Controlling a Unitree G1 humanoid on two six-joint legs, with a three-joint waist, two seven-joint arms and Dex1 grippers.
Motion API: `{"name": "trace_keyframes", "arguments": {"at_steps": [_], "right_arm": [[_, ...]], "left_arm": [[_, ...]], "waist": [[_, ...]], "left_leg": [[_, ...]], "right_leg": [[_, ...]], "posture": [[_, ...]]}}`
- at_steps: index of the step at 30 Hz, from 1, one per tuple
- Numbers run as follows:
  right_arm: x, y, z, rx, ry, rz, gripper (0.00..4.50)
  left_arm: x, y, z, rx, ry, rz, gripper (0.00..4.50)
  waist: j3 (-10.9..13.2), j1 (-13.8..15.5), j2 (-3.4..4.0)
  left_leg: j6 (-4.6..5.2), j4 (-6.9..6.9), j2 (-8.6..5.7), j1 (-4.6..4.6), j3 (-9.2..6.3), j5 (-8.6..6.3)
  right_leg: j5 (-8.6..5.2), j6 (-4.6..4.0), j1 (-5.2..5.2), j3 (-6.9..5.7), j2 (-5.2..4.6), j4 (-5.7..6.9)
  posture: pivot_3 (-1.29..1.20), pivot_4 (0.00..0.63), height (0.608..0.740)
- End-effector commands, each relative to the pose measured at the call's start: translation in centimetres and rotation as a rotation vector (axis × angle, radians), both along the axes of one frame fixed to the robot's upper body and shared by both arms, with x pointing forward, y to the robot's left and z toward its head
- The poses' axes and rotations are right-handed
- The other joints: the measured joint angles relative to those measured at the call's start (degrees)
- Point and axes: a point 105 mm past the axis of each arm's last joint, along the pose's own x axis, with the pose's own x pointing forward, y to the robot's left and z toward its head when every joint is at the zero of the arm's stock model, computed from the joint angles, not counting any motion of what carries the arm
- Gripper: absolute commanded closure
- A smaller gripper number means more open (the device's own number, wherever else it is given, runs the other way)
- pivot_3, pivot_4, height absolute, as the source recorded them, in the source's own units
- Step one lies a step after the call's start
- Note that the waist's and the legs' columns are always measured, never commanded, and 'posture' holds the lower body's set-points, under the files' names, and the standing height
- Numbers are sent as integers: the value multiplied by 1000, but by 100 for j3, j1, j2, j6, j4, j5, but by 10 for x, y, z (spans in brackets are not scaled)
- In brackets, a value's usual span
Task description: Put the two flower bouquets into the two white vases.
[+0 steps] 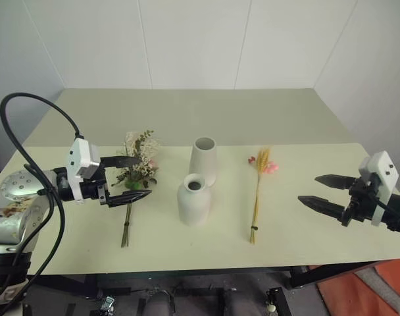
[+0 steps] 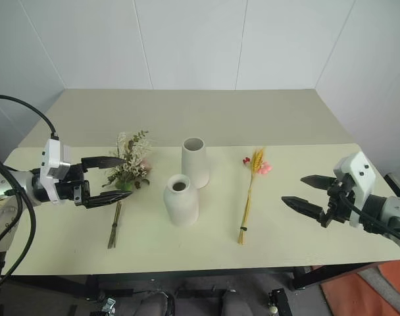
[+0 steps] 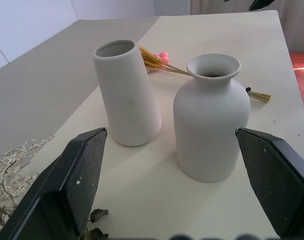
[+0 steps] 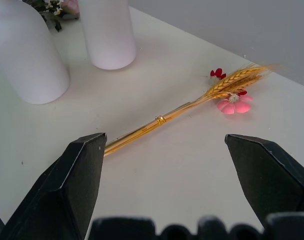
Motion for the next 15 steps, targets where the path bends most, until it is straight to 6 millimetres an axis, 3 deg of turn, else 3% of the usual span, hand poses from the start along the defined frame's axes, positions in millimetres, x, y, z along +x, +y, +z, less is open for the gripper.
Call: {"name": "trace_keyframes", "arguments": {"at_steps": [1,11,15], "right_arm": [[4,4,11,-3,-47,12,0],[13,13,8,-1,-33,11,0],[35,29,5,12,86,-69,0]], "left_arm": [[-1,0,12,17,-51,-7,26],[-5,2,15,13,-50,-6,26],[1,-3,23,-7,-68,-34,26]], "waist": [[0,-2,0],[0,4,0],[0,-27,0]], "left_leg": [[0,0,0,0,0,0],[0,0,0,-3,0,0],[0,1,1,1,0,0]], "right_leg": [[0,0,0,0,0,0],[0,1,-3,0,0,0],[3,-4,-2,0,1,2]], "posture": [[0,150,740],[0,150,740],[0,150,740]]}}
